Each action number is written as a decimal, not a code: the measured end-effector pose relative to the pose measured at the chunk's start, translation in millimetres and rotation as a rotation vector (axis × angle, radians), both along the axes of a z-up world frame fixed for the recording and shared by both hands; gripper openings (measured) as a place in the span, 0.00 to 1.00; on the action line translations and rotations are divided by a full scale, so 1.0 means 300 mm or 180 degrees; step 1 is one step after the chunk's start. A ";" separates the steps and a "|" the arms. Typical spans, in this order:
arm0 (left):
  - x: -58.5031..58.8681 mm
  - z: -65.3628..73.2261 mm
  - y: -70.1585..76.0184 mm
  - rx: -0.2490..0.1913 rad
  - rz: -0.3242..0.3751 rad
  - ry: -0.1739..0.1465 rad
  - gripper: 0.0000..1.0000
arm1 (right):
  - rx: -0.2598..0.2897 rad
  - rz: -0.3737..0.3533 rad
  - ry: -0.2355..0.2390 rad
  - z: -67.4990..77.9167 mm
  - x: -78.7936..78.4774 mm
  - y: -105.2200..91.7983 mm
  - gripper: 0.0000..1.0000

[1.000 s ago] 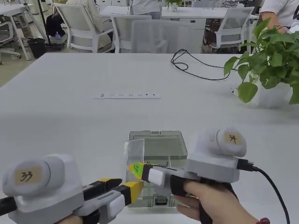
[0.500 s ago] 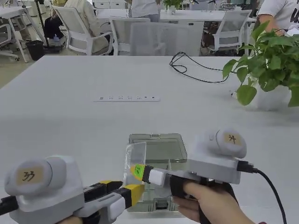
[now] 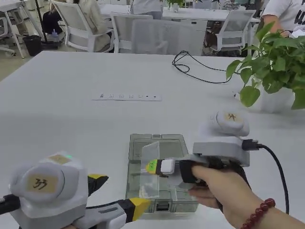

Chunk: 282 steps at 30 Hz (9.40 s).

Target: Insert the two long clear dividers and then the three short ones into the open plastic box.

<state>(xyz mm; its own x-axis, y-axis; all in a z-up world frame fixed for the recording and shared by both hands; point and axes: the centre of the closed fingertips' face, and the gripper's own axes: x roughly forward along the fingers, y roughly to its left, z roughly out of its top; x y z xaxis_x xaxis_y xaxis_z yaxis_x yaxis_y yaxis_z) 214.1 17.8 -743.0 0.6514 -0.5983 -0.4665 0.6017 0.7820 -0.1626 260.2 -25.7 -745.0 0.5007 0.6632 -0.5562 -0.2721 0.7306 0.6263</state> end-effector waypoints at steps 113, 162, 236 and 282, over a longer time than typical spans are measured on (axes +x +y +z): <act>0.044 0.011 -0.003 0.0041 -0.0427 -0.0295 0.94 | -0.2311 0.0676 0.0970 -0.293 0.062 -0.015 0.07; 0.020 0.044 0.037 0.0165 -0.0103 -0.0260 0.95 | -0.1673 0.2030 -0.0615 -0.102 0.006 -0.090 0.42; 0.011 0.043 -0.016 0.0262 0.0011 -0.0263 0.87 | -0.2563 0.3890 -0.1145 -0.365 -0.025 -0.557 0.37; 0.000 0.085 -0.015 -0.0036 0.0008 -0.0264 0.76 | -0.2979 0.3021 -0.2060 -0.133 0.057 -0.539 0.32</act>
<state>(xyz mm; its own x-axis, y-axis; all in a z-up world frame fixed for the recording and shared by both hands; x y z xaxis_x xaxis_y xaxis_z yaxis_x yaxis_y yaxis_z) 214.2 13.2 -717.5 0.6890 -0.6016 -0.4041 0.6116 0.7819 -0.1212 277.3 -187.3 -784.8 0.4171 0.4115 -0.8104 -0.9089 0.1844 -0.3741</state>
